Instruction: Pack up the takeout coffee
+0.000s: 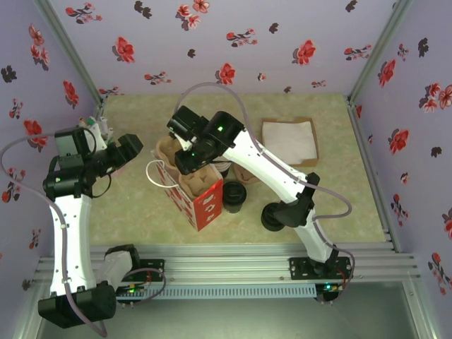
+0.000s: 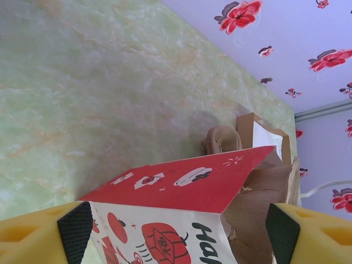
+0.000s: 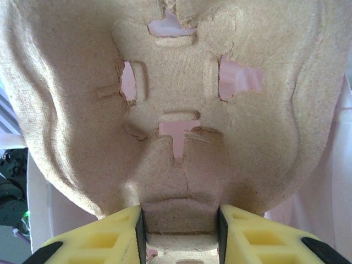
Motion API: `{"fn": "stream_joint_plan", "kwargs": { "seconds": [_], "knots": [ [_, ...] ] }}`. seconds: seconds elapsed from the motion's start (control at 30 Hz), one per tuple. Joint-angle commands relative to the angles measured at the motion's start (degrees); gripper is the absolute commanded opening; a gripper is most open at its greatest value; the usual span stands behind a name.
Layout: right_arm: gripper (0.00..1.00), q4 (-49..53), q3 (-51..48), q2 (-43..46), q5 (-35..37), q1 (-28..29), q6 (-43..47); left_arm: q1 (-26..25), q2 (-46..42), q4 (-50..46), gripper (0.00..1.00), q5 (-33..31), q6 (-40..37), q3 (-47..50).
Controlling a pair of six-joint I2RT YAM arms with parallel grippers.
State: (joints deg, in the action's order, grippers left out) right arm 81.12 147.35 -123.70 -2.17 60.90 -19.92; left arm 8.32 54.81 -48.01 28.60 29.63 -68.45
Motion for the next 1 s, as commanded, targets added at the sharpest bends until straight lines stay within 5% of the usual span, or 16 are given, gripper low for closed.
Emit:
{"fn": "stream_joint_plan", "kwargs": {
  "seconds": [0.0, 0.57, 0.97],
  "knots": [
    [0.37, 2.2, 2.1, -2.1, 2.4, 0.6, 0.5, 0.3, -0.1, 1.1, 0.84, 0.9, -1.4, 0.6],
    [0.36, 3.0, 2.9, -3.5, 3.8, 1.8, 0.7, -0.6, 0.5, 1.3, 0.81, 1.4, -1.8, 1.1],
    [0.35, 1.3, -0.2, -0.7, 6.2, 2.5, 1.2, -6.3, 1.0, -0.7, 0.77, -2.4, -3.7, 1.0]
  ]
}}
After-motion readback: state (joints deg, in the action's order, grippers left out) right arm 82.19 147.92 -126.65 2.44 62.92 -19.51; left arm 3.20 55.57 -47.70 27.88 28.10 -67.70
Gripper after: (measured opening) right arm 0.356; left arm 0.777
